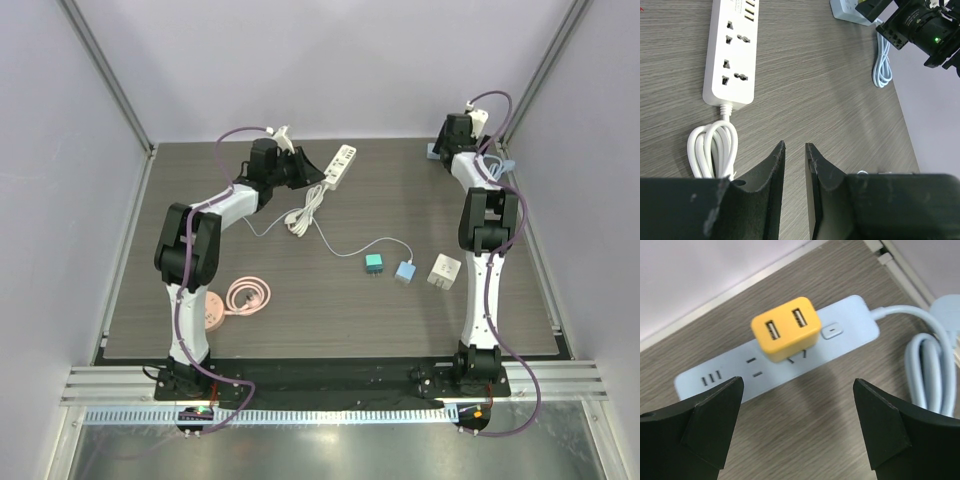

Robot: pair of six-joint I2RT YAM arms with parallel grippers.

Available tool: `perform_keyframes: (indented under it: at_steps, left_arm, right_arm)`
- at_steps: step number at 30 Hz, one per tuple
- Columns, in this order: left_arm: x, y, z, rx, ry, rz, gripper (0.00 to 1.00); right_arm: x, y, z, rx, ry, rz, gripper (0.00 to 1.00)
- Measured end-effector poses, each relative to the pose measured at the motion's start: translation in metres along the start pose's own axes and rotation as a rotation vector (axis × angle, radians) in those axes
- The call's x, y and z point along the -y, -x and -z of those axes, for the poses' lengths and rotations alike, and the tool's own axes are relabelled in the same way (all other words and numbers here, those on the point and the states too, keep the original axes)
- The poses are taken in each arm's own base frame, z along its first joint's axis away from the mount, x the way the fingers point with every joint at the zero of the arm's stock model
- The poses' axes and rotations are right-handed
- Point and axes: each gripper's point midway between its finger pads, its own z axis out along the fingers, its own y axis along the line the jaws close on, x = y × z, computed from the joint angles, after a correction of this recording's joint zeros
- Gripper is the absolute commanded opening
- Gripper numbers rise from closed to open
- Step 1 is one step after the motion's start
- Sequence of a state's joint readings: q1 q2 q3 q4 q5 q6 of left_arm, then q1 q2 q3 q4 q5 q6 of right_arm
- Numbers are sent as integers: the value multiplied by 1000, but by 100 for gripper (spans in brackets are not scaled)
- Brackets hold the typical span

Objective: Pull the plug off the socket

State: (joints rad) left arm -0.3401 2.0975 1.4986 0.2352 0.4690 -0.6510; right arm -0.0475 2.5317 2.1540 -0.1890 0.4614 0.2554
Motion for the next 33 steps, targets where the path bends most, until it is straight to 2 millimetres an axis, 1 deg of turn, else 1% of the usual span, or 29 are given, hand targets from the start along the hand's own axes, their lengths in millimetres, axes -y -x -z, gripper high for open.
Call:
perform_keyframes:
  at_steps: [4, 6, 8, 10, 13, 19, 20, 22, 24, 28, 31, 33]
  left_arm:
    - [1, 0, 0, -1, -3, 1, 24]
    - [1, 0, 0, -1, -4, 2, 24]
    - [1, 0, 0, -1, -4, 4, 24]
    - [1, 0, 0, -1, -5, 4, 24]
    - [1, 0, 0, -2, -6, 4, 24]
    - [4, 1, 0, 0, -14, 14, 24]
    - [4, 1, 0, -1, -15, 15, 27]
    - [5, 1, 0, 0, -19, 17, 29]
    - [6, 1, 0, -2, -24, 17, 32]
    - [8, 2, 0, 2, -35, 12, 33]
    - [9, 3, 0, 5, -41, 9, 33]
    - [10, 4, 0, 7, -45, 7, 33]
  right_arm:
    - [18, -7, 2, -15, -52, 8, 87]
    - [32, -11, 8, -37, -79, 11, 84]
    - [49, -17, 13, -61, -113, 20, 84]
    - [60, -19, 16, -70, -141, 27, 82]
    - [77, -17, 19, -73, -181, 42, 82]
    - [96, -11, 31, -69, -236, 80, 84]
    - [99, -10, 31, -68, -241, 81, 84]
    - [103, -12, 31, -75, -243, 80, 84]
    - [109, -20, 27, -97, -230, 67, 82]
    - [132, -38, 18, -172, -193, 19, 81]
    - [142, -39, 12, -193, -159, -6, 81]
    - [144, -38, 10, -199, -135, -13, 81]
